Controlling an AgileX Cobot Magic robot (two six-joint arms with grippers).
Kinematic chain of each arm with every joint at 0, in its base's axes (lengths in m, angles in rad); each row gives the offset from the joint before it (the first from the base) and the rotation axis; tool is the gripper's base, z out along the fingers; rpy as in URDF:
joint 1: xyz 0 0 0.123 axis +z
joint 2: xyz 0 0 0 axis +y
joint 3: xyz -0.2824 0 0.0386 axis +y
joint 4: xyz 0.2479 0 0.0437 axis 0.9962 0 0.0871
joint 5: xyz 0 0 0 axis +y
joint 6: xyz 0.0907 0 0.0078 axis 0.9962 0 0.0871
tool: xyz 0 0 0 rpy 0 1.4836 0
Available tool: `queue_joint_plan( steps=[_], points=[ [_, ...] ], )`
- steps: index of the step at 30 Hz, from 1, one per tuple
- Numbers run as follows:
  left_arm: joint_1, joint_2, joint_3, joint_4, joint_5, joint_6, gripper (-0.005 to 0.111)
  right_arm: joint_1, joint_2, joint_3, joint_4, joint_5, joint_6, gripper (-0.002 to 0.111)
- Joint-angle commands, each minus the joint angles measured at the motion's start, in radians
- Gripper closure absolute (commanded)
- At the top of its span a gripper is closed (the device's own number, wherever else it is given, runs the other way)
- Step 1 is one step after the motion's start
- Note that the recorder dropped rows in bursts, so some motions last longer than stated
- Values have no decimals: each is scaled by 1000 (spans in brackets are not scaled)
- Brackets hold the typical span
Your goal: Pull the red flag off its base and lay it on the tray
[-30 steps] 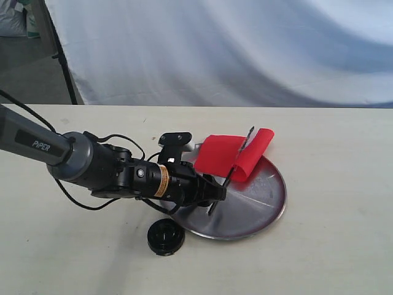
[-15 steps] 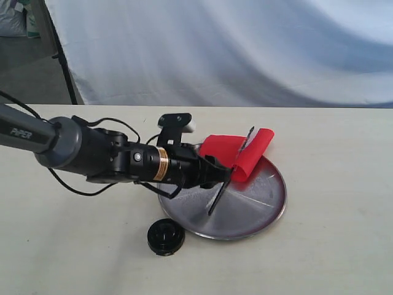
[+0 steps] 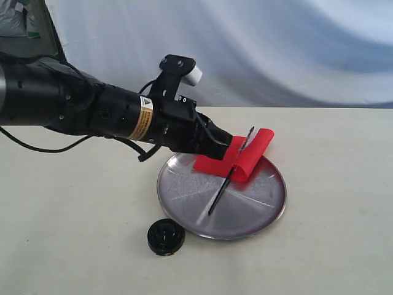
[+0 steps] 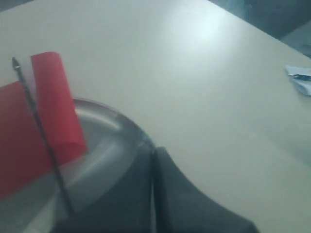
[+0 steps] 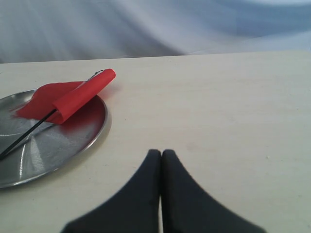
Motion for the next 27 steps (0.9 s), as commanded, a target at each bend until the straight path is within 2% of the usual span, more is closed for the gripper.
queue_joint_plan(
  steps=[1, 5, 12, 20, 21, 27],
  points=[
    [-2, -85, 3, 77, -191, -71, 107, -6, -7, 4, 3, -3, 3, 109],
    [-2, -166, 7, 81, -253, -118, 107, -6, -7, 4, 3, -3, 3, 109],
    [-2, -387, 151, 81, -54, -120, 107, -6, -7, 4, 3, -3, 3, 109],
    [-2, -698, 441, 81, 203, -100, 107, -6, -7, 4, 3, -5, 3, 109],
    [-2, -787, 519, 81, 248, -100, 107, -6, -7, 4, 3, -5, 3, 109],
    [-2, -1140, 807, 81, 251, -168, 107, -6, -7, 4, 3, -5, 3, 109]
  ],
)
